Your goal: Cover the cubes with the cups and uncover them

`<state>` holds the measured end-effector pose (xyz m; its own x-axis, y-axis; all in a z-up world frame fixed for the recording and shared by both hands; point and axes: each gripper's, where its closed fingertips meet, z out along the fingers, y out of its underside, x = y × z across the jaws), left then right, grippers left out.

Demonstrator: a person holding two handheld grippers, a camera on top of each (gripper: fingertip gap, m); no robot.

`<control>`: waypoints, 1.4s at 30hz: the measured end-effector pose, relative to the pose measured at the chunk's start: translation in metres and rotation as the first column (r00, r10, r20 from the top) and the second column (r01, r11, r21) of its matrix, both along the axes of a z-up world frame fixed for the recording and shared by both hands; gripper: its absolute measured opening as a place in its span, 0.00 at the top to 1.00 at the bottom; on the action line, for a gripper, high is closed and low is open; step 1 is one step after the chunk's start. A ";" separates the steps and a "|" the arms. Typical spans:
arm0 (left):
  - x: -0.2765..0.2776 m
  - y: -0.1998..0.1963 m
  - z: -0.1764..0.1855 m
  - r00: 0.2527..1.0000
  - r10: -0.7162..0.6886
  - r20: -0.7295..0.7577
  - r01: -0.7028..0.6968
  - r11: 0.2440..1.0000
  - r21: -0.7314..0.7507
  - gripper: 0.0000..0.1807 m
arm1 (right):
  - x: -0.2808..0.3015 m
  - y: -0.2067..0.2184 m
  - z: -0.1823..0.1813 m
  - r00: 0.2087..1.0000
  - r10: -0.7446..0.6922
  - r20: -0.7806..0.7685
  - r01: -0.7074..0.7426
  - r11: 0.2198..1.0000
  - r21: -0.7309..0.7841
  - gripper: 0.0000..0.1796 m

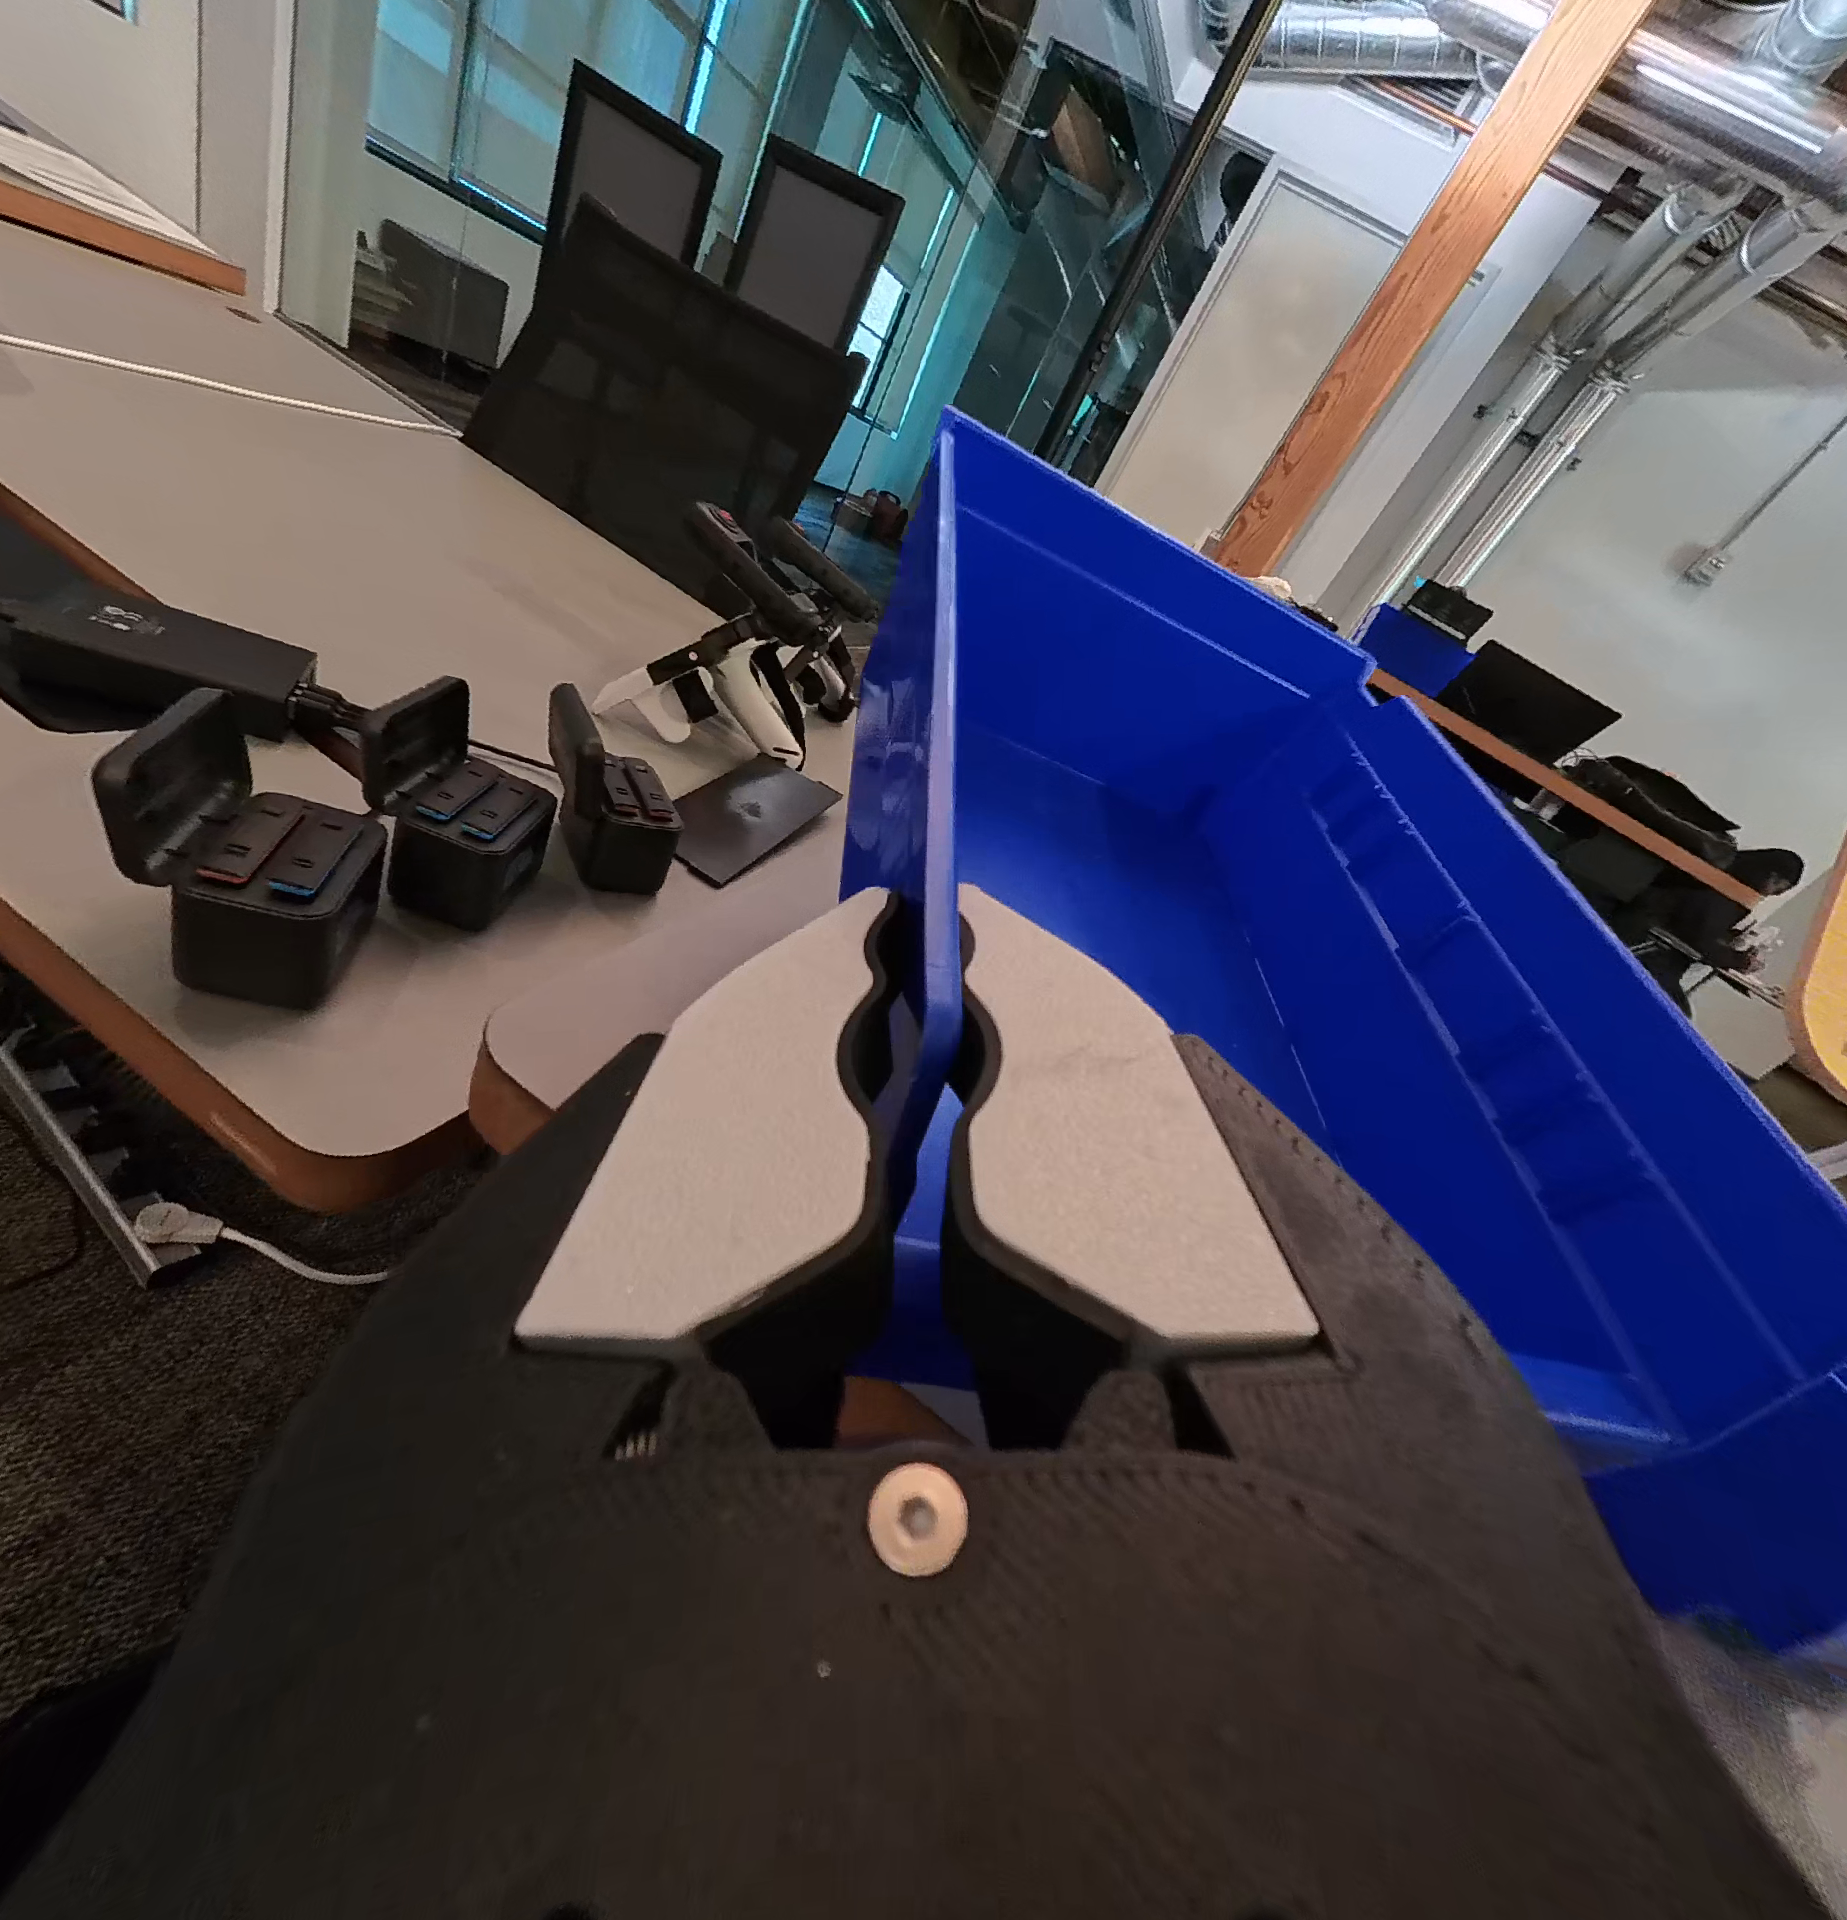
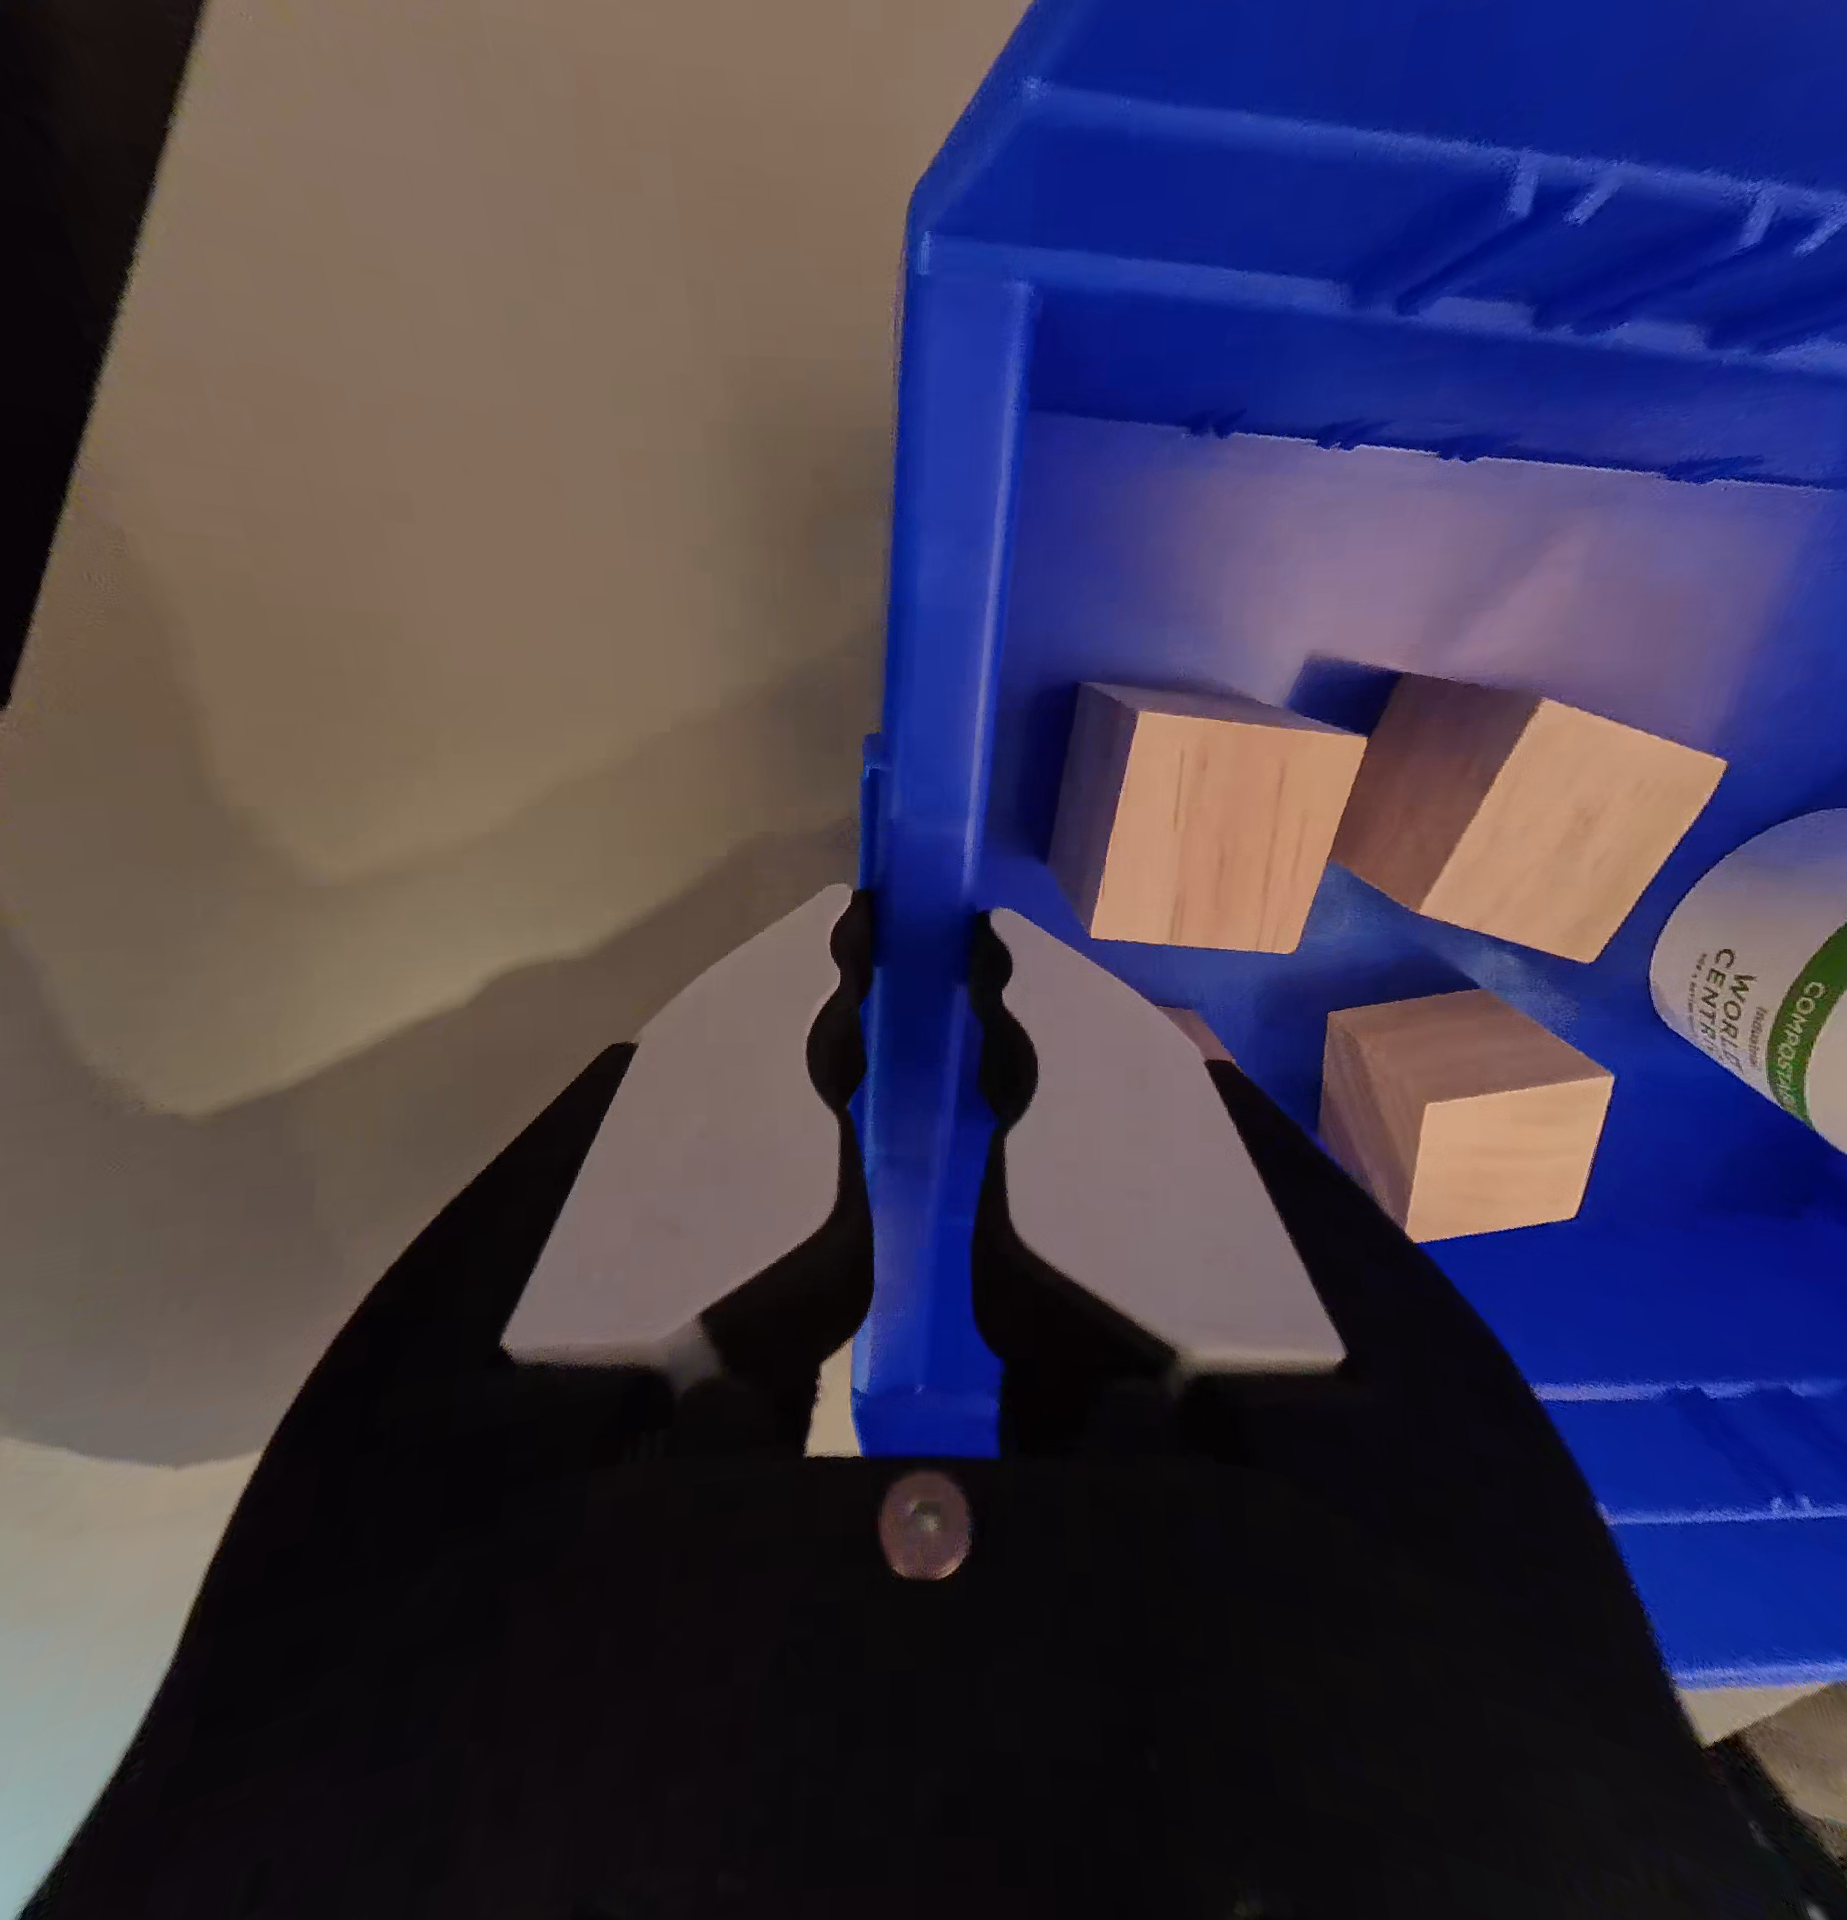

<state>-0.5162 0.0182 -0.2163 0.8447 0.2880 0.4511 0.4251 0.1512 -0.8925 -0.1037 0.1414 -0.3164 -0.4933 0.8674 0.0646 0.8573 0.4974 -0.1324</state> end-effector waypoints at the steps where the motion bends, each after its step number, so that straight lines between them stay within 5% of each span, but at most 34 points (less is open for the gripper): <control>1: -0.002 -0.001 0.000 1.000 0.005 -0.005 -0.005 1.000 -0.003 0.98 | -0.009 0.006 0.000 1.000 -0.028 0.003 0.028 1.000 0.000 0.90; 21: -0.013 0.001 -0.013 1.000 0.011 0.006 -0.011 1.000 -0.025 0.98 | -0.151 0.185 -0.002 0.864 -0.504 -0.022 0.504 0.864 -0.008 0.90; 34: -0.015 0.003 -0.018 1.000 0.003 0.018 -0.003 0.999 -0.032 0.97 | -0.168 0.207 -0.002 0.845 -0.533 -0.044 0.533 0.846 -0.024 0.90; 35: -0.015 0.003 -0.018 1.000 0.003 0.017 -0.002 0.999 -0.033 0.97 | -0.169 0.208 -0.001 0.848 -0.526 -0.068 0.527 0.850 -0.007 0.86; 37: -0.015 0.002 -0.017 1.000 0.003 0.016 -0.003 1.000 -0.028 0.98 | -0.168 0.212 0.011 0.844 -0.520 -0.134 0.530 0.847 0.052 0.62; 42: -0.012 -0.003 -0.003 1.000 0.006 0.001 -0.006 1.000 0.019 0.98 | -0.161 0.184 0.076 0.816 -0.441 -0.375 0.502 0.861 0.081 0.53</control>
